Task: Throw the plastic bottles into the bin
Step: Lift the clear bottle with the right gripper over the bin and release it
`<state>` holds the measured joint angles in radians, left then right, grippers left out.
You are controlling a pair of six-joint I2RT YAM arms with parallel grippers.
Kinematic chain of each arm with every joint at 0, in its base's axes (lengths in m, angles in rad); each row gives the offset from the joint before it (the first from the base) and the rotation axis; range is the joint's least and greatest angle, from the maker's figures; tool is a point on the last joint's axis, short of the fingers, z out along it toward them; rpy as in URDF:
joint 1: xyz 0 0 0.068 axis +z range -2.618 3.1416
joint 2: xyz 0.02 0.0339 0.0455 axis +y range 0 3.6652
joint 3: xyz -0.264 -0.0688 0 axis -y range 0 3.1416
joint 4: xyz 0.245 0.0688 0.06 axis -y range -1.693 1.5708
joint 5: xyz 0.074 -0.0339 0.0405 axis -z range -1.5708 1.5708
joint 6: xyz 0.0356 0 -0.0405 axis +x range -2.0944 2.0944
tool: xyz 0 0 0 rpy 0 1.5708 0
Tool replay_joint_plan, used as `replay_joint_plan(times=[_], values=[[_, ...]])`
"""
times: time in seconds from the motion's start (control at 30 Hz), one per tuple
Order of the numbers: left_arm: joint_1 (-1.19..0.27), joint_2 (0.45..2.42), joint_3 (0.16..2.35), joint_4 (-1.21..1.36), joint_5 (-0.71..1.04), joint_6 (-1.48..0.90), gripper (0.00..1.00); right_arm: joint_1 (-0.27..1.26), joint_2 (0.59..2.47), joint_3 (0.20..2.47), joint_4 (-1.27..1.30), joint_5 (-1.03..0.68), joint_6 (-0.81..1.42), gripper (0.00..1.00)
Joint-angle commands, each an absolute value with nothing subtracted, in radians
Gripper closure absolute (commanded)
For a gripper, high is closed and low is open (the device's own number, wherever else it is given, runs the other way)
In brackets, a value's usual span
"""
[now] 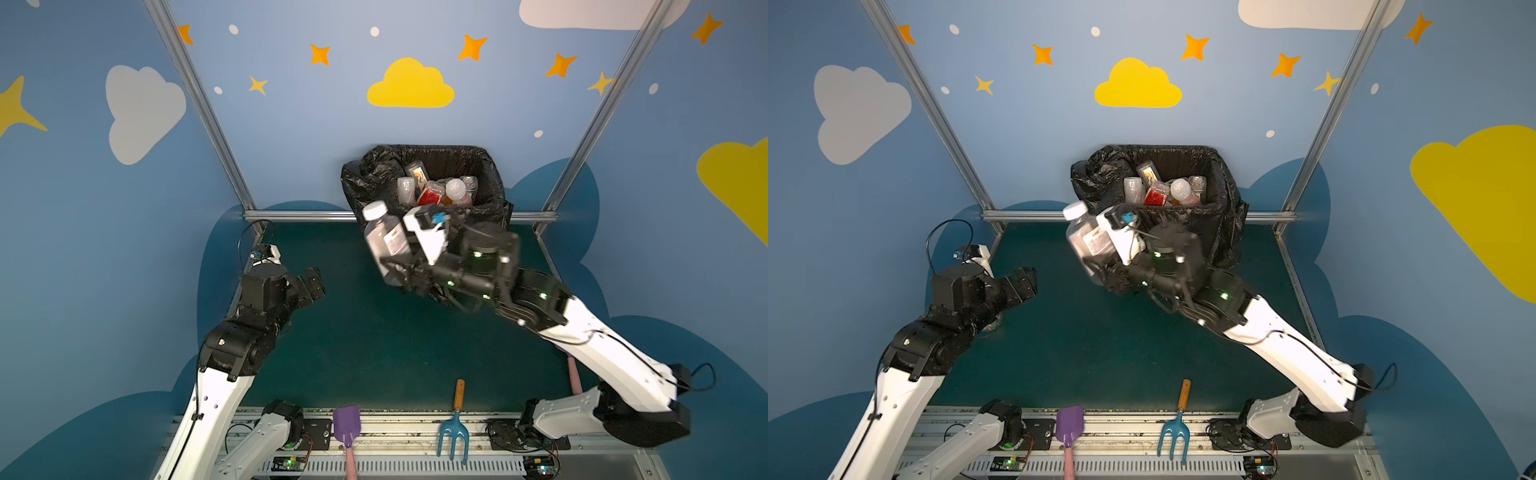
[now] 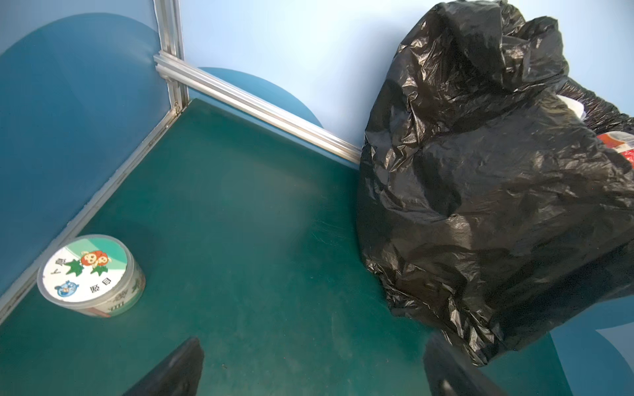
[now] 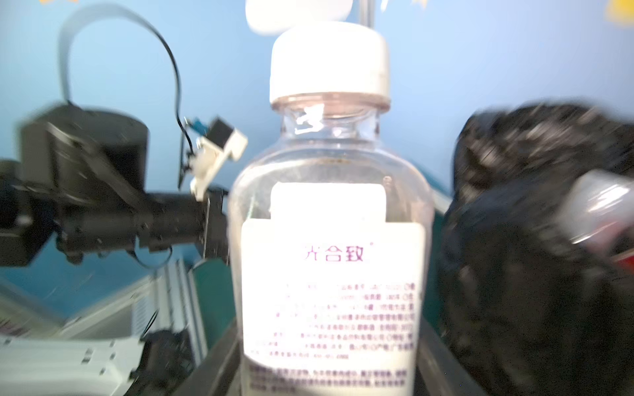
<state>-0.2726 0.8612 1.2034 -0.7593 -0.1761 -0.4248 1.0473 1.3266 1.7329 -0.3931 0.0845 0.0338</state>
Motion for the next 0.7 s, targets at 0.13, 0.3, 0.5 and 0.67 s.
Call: replay_joint_plan(times=[0.13, 0.3, 0.5, 0.67], values=[[-0.269, 0.926, 1.271, -0.685, -0.205, -0.397, 0.0, 0.901, 1.306, 1.794, -0.161, 0.444, -0.257, 0.51], [-0.268, 0.949, 1.293, -0.676, -0.223, -0.39, 0.0, 0.665, 1.415, 1.92, -0.223, 0.338, -0.136, 0.52], [-0.265, 0.984, 1.33, -0.679, -0.247, -0.362, 0.0, 0.473, 1.797, 2.357, -0.438, 0.151, -0.049, 0.45], [-0.261, 1.003, 1.36, -0.692, -0.258, -0.351, 0.0, 0.418, 2.125, 2.854, -0.71, 0.134, -0.008, 0.09]])
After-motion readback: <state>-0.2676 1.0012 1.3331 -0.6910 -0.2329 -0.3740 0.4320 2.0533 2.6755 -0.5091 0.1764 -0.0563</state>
